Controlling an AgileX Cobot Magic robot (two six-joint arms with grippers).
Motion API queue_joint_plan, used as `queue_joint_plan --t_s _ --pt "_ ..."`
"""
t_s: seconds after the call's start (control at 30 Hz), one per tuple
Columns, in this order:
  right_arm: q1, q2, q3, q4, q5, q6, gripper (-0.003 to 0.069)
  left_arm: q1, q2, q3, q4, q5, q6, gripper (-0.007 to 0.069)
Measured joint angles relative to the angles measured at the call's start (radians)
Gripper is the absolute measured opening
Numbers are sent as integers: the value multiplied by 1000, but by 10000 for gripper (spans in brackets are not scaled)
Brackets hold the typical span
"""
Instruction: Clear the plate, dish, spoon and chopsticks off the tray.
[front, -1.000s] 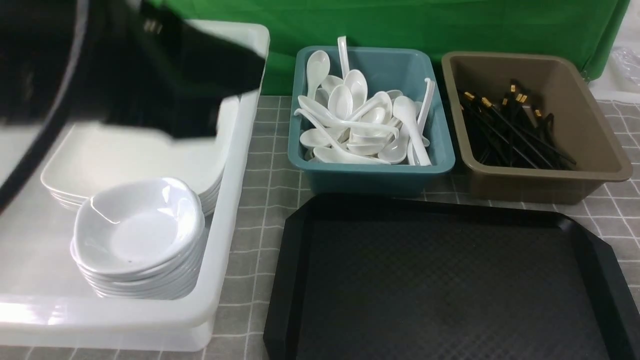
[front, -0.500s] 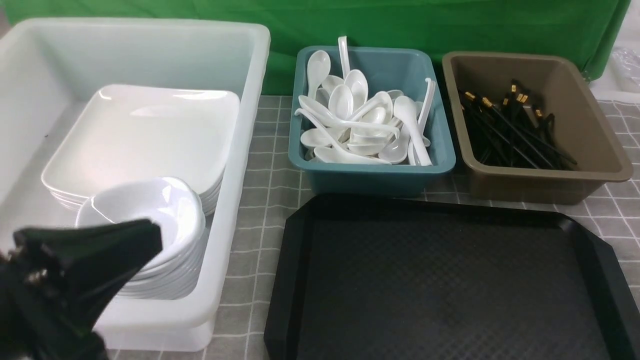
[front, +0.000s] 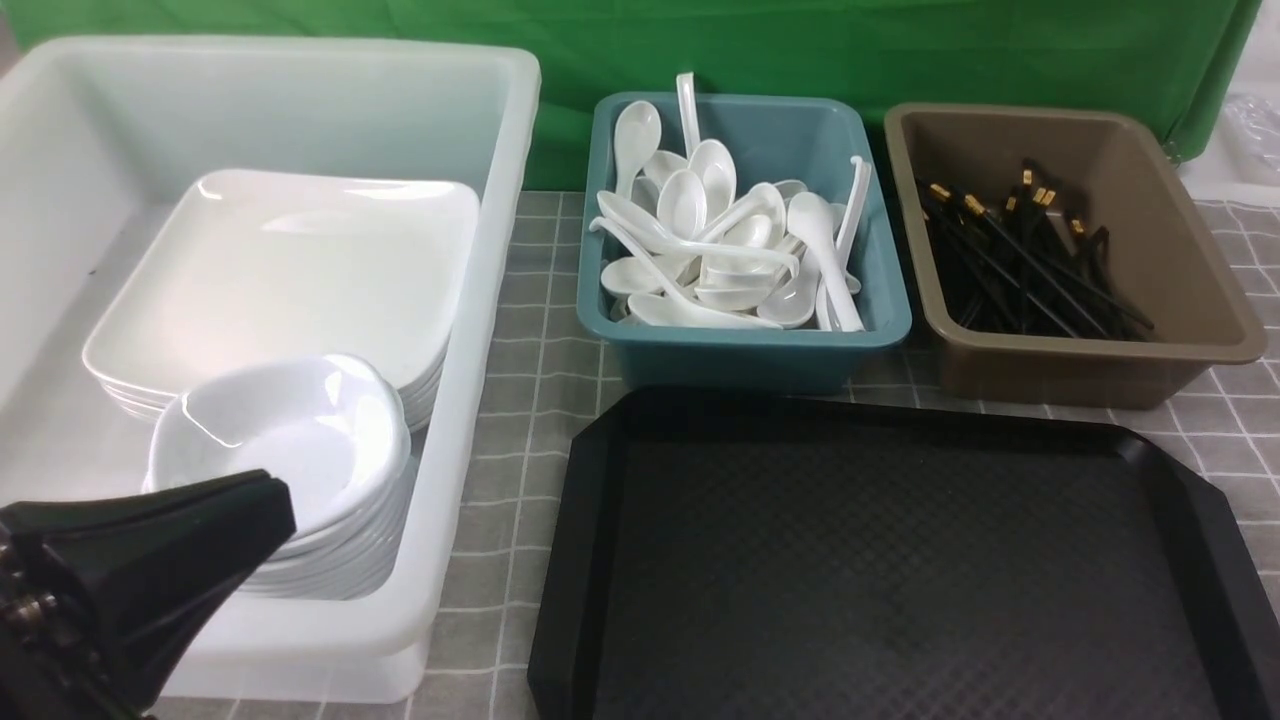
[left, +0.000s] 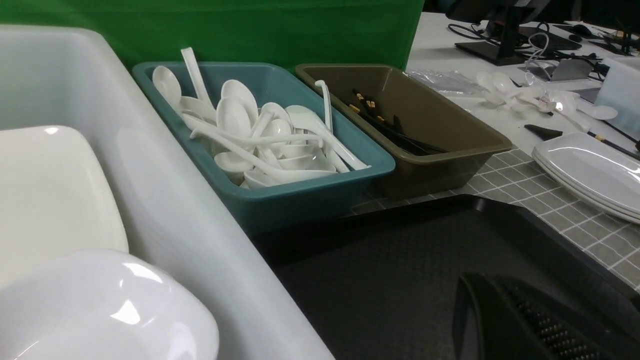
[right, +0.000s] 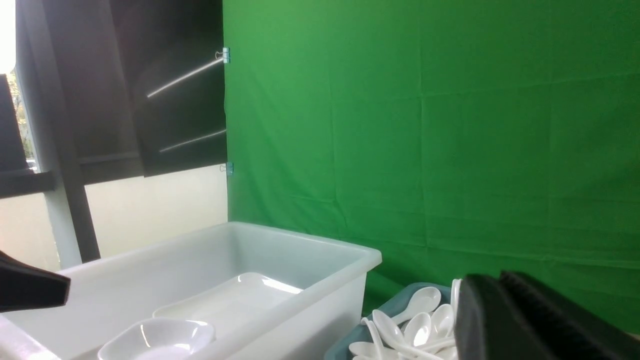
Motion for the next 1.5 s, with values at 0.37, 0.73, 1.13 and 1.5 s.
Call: queue_joint_plan --t_s 0.37,0.73,1.13,1.5 --pt "0 0 0 0 0 0 94 0 -5 3 169 -46 -3 4" --pt "0 0 0 0 0 0 124 381 -319 296 321 -152 -153 4" --pt "0 0 0 0 0 0 153 514 -445 421 380 -66 -290 5" --pt "0 0 0 0 0 0 181 510 -445 421 405 -52 -290 5"
